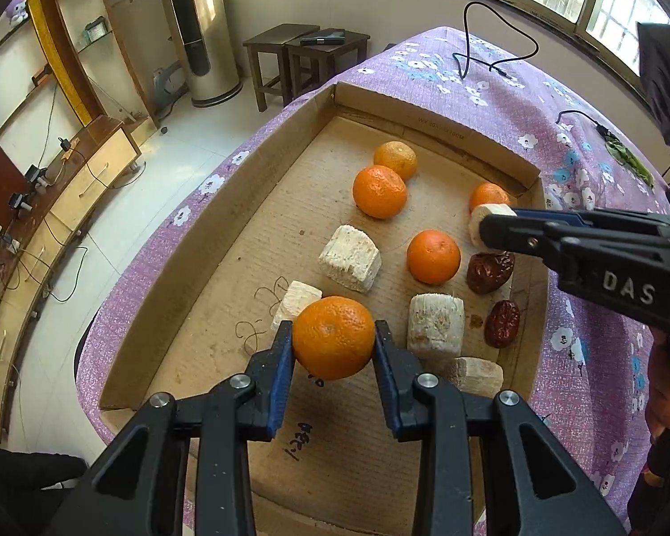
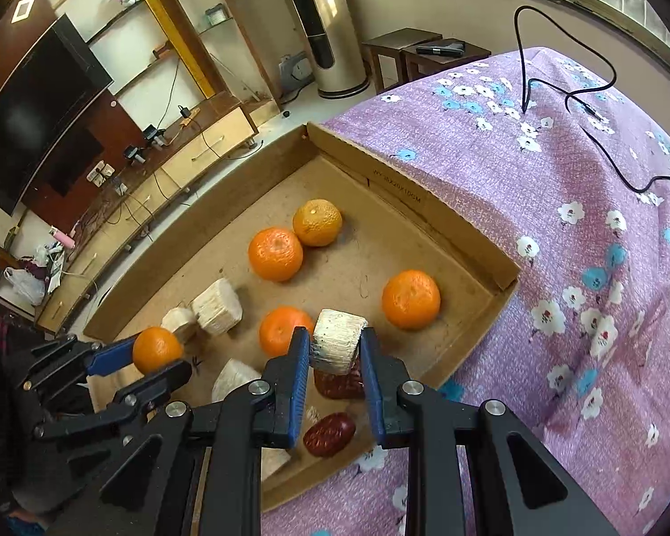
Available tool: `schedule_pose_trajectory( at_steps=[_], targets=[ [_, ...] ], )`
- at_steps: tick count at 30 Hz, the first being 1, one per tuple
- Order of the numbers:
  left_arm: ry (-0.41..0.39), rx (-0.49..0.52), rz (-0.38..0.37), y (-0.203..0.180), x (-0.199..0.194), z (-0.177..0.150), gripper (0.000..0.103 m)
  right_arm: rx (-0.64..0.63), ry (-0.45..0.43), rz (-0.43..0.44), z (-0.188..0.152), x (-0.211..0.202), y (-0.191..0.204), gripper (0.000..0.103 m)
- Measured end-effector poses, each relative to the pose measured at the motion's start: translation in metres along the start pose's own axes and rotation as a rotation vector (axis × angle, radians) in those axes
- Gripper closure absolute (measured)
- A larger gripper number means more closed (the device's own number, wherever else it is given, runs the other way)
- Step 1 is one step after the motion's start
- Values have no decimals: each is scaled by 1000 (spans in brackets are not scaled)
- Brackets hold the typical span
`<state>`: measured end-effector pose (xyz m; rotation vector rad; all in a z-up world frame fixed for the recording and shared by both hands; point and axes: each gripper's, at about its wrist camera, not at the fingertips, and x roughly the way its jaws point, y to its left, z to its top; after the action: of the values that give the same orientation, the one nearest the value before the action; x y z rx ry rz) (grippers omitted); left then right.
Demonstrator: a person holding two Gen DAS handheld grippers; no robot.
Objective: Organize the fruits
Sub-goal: 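Lower the orange and cylinder into the box and open both grippers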
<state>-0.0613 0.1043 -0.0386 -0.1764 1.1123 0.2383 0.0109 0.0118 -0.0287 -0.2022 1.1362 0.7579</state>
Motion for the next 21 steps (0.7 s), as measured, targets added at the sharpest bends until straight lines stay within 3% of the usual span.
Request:
schedule_pose_trajectory(
  at_steps=[11, 14, 16, 18, 21],
  targets=[
    [-31, 16, 37, -7, 0, 2, 69, 36, 27, -17, 9, 27, -4, 76],
    [-37, 9, 46, -7, 0, 1, 69, 33, 21, -19, 6, 22, -4, 64],
    [-39, 10, 51, -7, 0, 1, 63, 43, 10, -15, 1, 15, -5, 60],
    [-45, 5, 50, -7, -2, 1, 49, 48, -8, -17, -3, 5, -4, 60],
    [-69, 3, 65, -6, -9, 2, 43, 55, -37, -26, -9, -11, -4, 58]
  ],
)
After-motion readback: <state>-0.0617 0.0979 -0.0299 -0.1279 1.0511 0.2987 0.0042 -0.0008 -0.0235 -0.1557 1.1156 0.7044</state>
